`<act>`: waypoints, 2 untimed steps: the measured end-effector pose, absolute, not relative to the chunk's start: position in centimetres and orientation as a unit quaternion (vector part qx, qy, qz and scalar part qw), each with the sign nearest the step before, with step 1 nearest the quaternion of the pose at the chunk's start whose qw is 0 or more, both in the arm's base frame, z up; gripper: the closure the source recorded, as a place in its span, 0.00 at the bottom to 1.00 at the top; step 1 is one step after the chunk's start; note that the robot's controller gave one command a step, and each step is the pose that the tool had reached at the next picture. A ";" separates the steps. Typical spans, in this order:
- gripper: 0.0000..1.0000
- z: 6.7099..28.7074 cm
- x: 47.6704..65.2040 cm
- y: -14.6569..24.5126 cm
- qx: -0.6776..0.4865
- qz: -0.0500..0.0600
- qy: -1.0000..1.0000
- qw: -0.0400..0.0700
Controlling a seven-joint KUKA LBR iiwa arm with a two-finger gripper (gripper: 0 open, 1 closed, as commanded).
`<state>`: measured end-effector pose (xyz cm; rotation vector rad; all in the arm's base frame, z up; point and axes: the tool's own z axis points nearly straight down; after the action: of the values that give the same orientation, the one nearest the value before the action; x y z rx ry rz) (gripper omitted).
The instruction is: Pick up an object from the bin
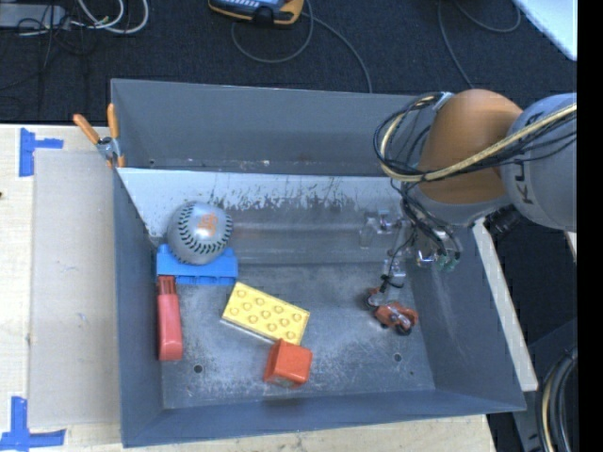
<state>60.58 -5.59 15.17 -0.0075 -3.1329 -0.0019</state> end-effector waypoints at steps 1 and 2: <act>0.00 15.7 60.7 -5.6 -0.002 0.000 -1.000 0.001; 0.00 13.1 59.7 -8.2 -0.048 -0.001 -0.999 -0.003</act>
Offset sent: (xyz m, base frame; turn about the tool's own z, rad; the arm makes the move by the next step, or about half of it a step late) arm -0.0365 -0.0859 -0.0817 0.2875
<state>59.73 -8.17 13.05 -0.1495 -3.1435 -0.0040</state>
